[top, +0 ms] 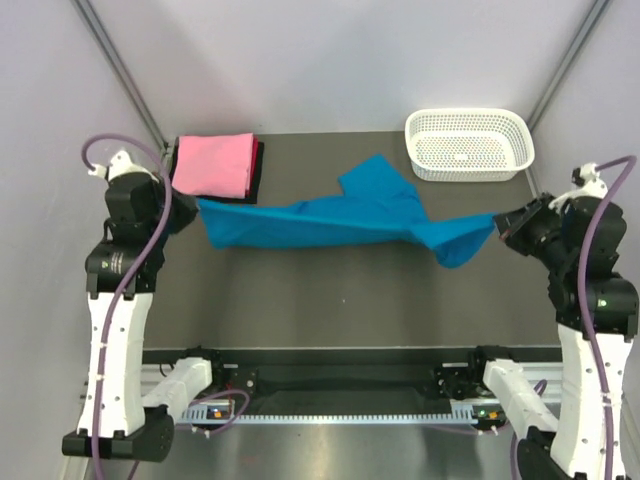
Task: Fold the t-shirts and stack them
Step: Flatten the tshirt out
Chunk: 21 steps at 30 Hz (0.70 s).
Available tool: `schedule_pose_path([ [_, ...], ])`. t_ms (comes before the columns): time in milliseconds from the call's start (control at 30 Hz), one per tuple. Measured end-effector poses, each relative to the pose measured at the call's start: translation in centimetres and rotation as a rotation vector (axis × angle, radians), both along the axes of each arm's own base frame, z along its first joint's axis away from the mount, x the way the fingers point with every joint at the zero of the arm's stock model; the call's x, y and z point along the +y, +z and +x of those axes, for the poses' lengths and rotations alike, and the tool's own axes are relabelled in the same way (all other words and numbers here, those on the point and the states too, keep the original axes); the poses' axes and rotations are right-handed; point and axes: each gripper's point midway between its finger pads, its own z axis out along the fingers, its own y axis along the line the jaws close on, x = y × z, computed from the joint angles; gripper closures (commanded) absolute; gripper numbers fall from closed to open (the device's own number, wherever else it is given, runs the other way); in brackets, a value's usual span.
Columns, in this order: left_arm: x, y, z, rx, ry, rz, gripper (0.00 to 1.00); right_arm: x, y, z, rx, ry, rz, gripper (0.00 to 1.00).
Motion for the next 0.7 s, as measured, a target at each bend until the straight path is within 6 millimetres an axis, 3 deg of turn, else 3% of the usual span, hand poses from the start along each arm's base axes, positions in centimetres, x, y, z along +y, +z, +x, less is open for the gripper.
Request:
schedule_pose_path([
  [67, 0.2, 2.5, 1.2, -0.07, 0.01, 0.002, 1.0, 0.2, 1.4, 1.2, -0.049, 0.018, 0.002, 1.0],
  [133, 0.3, 2.4, 1.4, -0.078, 0.017, 0.005, 1.0, 0.8, 0.0, 2.2, -0.029, 0.049, 0.018, 1.0],
  [167, 0.3, 1.7, 1.4, -0.075, 0.017, 0.005, 1.0, 1.0, -1.9, 2.6, 0.01, 0.064, 0.031, 1.0],
  [233, 0.1, -1.2, 0.8, -0.021, 0.009, 0.003, 1.0, 1.4, -6.8, 2.7, 0.113, 0.081, 0.052, 1.0],
  [300, -0.1, -5.7, -0.2, 0.064, -0.006, -0.002, 1.0, 1.7, -12.6, 1.9, 0.247, 0.088, 0.079, 1.0],
  [367, -0.8, -9.9, -1.2, 0.156, -0.035, -0.021, 1.0, 2.2, -18.2, 0.2, 0.387, 0.089, 0.114, 1.0],
  [433, -1.5, -13.8, -2.2, 0.249, -0.067, -0.045, 1.0, 2.6, -22.2, -1.2, 0.478, 0.091, 0.142, 1.0],
  [500, -2.0, -16.9, -3.0, 0.331, -0.09, -0.067, 1.0, 3.0, -25.0, -2.2, 0.545, 0.093, 0.167, 0.98],
  [567, -2.4, -19.5, -3.8, 0.407, -0.104, -0.083, 1.0, 3.2, -26.9, -2.6, 0.587, 0.084, 0.187, 0.85],
  [633, -2.5, -20.6, -4.1, 0.444, -0.11, -0.089, 1.0, 3.2, -27.9, -2.2, 0.598, 0.072, 0.194, 0.7],
  [700, -2.6, -20.8, -3.7, 0.446, -0.115, -0.091, 1.0, 3.0, -28.3, -1.6, 0.59, 0.058, 0.194, 0.66],
])
